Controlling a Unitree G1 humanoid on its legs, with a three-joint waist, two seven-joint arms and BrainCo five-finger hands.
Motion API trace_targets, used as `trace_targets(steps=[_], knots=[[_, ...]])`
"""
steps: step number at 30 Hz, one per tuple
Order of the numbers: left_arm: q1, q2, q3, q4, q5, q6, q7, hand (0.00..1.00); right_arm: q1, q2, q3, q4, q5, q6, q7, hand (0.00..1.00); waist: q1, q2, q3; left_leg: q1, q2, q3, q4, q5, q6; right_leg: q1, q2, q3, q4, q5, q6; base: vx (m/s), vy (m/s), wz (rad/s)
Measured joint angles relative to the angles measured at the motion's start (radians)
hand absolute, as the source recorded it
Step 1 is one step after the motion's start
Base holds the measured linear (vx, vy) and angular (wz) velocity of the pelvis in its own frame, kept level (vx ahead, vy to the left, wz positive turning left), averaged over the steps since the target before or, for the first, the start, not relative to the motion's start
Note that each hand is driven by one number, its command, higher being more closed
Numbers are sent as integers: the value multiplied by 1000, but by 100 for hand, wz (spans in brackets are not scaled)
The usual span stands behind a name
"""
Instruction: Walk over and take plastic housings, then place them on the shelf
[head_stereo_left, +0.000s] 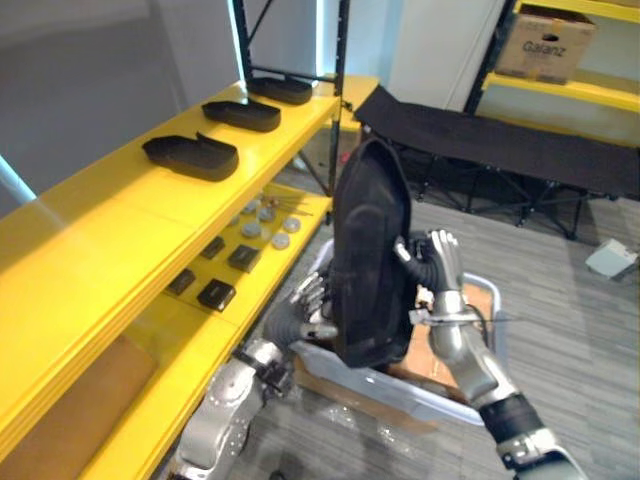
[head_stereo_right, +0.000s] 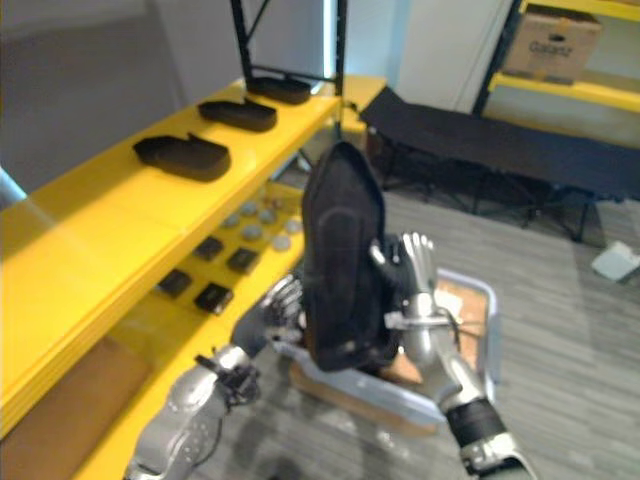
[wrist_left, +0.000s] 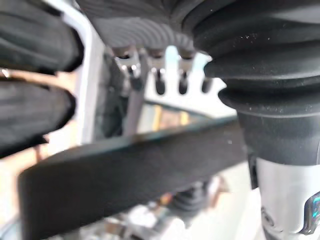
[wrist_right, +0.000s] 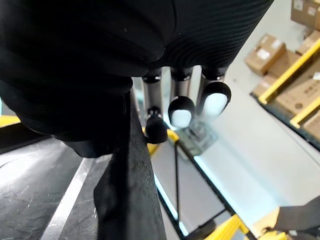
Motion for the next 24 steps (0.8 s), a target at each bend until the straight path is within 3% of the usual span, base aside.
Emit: trace_targets(steps=[8, 17, 24], knots=[[1, 2, -2, 9, 80, -3, 56, 0, 0, 1, 30, 0, -10, 0, -3, 100, 6, 0, 0, -8, -2, -7, 1, 2, 2, -2, -2, -8, 1, 0, 0, 0, 0, 2], [1, 2, -6, 54, 123, -45, 115, 0, 3, 5, 99, 16, -154, 2, -9, 100, 6, 7, -3, -13, -6, -20, 1, 3, 4, -2, -4, -21, 3, 0, -1, 1, 3, 4], [-11, 0, -44, 112, 144, -74, 129, 0, 8, 11, 120, 93, -236, 64, -61, 100, 5, 9, -4, -12, -8, -23, 1, 4, 5, -2, -8, -22, 10, -1, -1, 0, 0, 0]])
